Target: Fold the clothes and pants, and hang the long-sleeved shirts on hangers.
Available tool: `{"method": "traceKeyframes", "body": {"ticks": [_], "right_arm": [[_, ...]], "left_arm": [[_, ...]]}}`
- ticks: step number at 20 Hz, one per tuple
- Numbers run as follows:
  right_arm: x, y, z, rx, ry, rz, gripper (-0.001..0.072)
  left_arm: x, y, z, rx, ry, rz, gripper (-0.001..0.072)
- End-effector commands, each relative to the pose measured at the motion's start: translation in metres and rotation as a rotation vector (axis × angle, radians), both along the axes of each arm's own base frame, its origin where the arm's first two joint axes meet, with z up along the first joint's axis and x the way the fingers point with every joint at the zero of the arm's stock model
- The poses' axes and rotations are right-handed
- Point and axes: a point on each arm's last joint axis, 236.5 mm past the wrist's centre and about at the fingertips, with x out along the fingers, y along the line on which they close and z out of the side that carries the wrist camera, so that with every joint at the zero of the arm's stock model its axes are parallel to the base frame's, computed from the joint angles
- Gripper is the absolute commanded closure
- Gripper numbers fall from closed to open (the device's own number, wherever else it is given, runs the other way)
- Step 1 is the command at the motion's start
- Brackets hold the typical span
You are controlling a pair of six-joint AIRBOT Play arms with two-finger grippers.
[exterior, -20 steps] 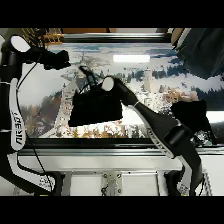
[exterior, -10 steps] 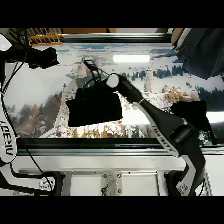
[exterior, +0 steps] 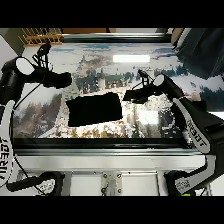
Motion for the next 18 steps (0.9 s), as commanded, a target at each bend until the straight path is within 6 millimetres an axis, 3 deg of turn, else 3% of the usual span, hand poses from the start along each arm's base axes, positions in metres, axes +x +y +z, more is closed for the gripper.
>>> {"method": "traceKeyframes", "body": {"ticks": [1, 6, 10, 11, 12, 13, 15, 17, 18], "right_arm": [[-0.010, 0.012, -0.027, 0.138, 0.099, -0.022, -0.0008], [-0.016, 0.082, -0.033, 0.345, 0.098, 0.025, -0.0008], [-0.014, 0.105, -0.041, 0.309, 0.042, 0.020, 0.0002], [-0.014, 0.107, -0.041, 0.307, 0.032, 0.028, 0.0154], [-0.015, 0.107, -0.038, 0.309, 0.017, 0.051, 0.0504], [-0.015, 0.105, -0.030, 0.314, -0.010, 0.081, 0.0697], [-0.004, 0.083, -0.006, 0.288, -0.072, 0.085, 0.0702], [0.019, 0.028, 0.028, 0.195, -0.168, 0.033, 0.0702], [0.030, -0.011, 0.048, 0.126, -0.216, -0.020, 0.0702]], "left_arm": [[-0.006, -0.008, -0.011, 0.003, 0.006, -0.014, 0.0699], [-0.006, -0.007, -0.011, 0.003, 0.006, -0.013, 0.0699], [-0.006, -0.008, -0.011, 0.002, 0.007, -0.013, 0.0699], [-0.006, -0.008, -0.011, 0.003, 0.008, -0.014, 0.0699], [-0.007, -0.008, -0.011, 0.003, 0.009, -0.014, 0.0699], [-0.007, -0.008, -0.011, 0.003, 0.011, -0.015, 0.0699], [-0.008, -0.008, -0.012, 0.003, 0.015, -0.017, 0.0699], [-0.009, -0.008, -0.012, 0.004, 0.018, -0.017, 0.0699], [-0.009, -0.008, -0.012, 0.004, 0.019, -0.018, 0.0699]]}}
